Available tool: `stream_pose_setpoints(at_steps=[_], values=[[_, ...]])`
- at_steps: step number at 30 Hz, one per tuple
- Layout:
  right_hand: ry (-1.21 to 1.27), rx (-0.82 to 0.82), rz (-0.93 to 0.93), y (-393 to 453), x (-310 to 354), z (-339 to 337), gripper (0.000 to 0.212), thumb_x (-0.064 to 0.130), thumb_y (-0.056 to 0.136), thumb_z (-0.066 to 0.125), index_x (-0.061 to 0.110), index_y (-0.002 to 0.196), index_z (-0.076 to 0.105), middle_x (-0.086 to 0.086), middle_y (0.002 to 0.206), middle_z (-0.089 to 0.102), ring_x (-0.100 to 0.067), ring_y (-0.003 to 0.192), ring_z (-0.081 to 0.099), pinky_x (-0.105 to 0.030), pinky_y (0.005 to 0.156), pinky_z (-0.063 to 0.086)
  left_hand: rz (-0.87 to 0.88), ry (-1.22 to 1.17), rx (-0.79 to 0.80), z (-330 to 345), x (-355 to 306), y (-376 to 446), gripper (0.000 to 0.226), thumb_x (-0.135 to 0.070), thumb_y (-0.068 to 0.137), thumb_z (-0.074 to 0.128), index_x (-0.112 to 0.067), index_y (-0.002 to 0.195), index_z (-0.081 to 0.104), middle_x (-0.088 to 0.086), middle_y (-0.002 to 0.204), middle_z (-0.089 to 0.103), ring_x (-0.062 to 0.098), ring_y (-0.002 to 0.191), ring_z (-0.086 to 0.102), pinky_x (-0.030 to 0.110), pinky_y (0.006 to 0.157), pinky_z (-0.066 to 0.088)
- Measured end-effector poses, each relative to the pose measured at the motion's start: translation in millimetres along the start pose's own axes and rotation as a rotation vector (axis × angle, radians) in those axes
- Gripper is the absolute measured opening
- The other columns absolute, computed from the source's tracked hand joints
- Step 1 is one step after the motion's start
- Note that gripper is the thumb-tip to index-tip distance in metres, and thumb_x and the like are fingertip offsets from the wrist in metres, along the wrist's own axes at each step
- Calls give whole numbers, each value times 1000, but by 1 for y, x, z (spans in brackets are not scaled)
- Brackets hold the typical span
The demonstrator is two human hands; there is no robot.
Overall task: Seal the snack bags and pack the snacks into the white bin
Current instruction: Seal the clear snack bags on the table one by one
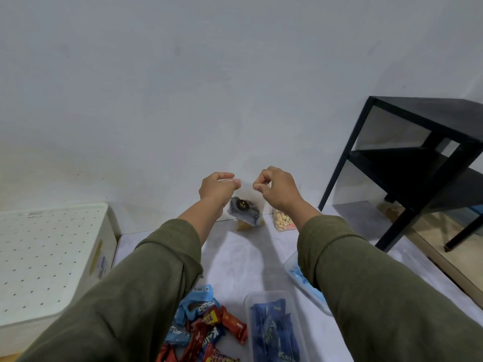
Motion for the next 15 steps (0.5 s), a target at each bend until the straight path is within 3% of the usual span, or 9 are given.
stream_pose_setpoints(at_steps=[3,6,10,15], values=[[62,26,30,0,-3,-1,9,17,82,69,9,79,66,-2,89,60,-16,84,56,-24,77,43,4,-22,-16,0,2,2,19,-14,74,73,-29,81,63,7,104,68,20,96,65,32,83,54],[96,32,72,2,-5,0,20,30,77,76,11,83,69,-3,90,64,-13,79,57,-23,73,44,55,44,-13,-1,-2,-2,17,-20,76,72,-29,88,65,2,100,68,16,90,64,24,65,46],[80,-3,69,1,-4,3,15,25,81,70,11,82,71,1,78,64,-12,75,56,-23,70,42,131,129,35,2,-7,-10,19,-23,81,69,-28,97,62,-5,85,71,11,90,64,23,52,39],[113,-25,128,2,-4,4,17,17,84,59,8,75,70,9,61,56,-14,68,51,-25,67,40,171,178,91,1,-5,-9,27,-20,82,69,-29,105,57,-3,92,70,12,96,61,19,62,42]])
Point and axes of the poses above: each hand's wrist, its own y-axis towards the middle knuckle, its own z-axis out of the palm, x = y × z, the point moved 1 cm from there along y, towards the middle knuckle
